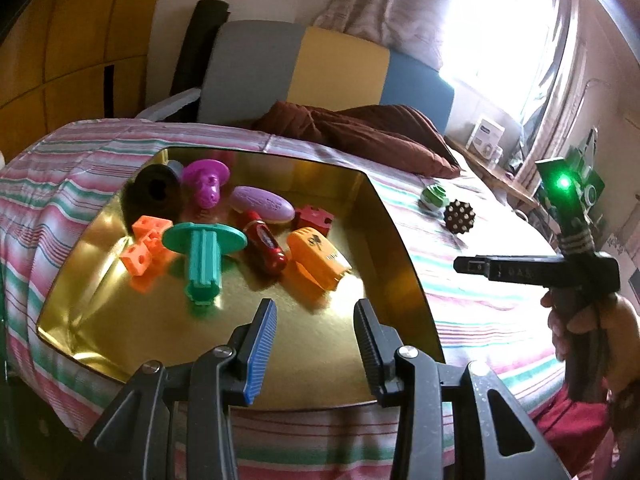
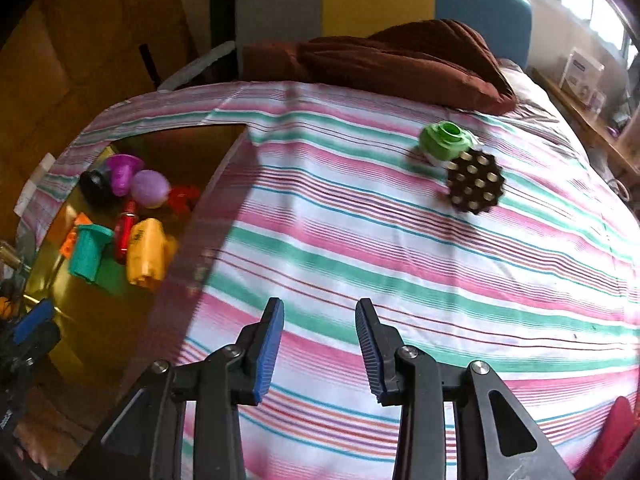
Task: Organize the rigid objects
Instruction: 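Move the right gripper to the brown pegged brush and grasp it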
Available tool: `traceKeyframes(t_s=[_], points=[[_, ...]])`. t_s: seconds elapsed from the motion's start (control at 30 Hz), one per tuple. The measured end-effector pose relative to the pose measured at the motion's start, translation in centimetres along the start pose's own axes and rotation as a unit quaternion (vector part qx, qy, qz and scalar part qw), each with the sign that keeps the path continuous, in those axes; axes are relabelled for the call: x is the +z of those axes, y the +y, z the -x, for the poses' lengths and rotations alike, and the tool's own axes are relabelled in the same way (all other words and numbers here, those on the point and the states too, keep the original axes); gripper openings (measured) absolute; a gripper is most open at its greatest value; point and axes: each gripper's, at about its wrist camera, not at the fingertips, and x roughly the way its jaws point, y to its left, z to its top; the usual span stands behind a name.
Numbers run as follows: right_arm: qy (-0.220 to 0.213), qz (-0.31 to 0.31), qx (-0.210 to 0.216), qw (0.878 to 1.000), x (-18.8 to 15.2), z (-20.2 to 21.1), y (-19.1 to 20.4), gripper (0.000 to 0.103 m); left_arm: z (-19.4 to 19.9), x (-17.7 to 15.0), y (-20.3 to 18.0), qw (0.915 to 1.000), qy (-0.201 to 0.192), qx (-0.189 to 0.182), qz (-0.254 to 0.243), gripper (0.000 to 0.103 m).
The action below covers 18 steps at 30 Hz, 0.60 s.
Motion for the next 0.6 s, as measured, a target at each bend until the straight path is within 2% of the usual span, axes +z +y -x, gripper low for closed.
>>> traceKeyframes(t_s=[0.13, 0.23, 0.3, 0.33, 0.4, 0.6], points=[[0.008, -0.006, -0.015, 1.000, -0.1, -0.6, -2.2, 0.041, -0.1, -0.1, -1.1, 0.9997, 0.005, -0.018, -0.013, 0.040], [0.014, -0.019, -0.021, 0.999, -0.2, -1.1, -4.4, 0.053, -0.2, 0.0, -2.2, 0.9992, 0.008, -0.025, -0.030, 0.040], [0.018, -0.034, -0.026, 0.999, -0.1, -1.4, -6.3, 0.069, -0.2, 0.2, -2.8, 0.9989, 0.009, -0.028, -0.037, 0.040], [0.016, -0.039, -0.030, 0.999, 0.1, -1.5, -7.1, 0.071, -0.2, 0.3, -3.2, 0.9986, 0.009, -0.032, -0.041, 0.040], [0.007, -0.050, -0.036, 0.998, 0.5, -1.6, -8.8, 0.075, -0.3, 0.4, -3.7, 0.9983, 0.010, -0.035, -0.046, 0.040], [-0.054, -0.091, -0.053, 0.993, 3.8, -1.6, -14.0, 0.086, -0.6, 0.5, -4.6, 0.9974, 0.016, -0.041, -0.057, 0.040]])
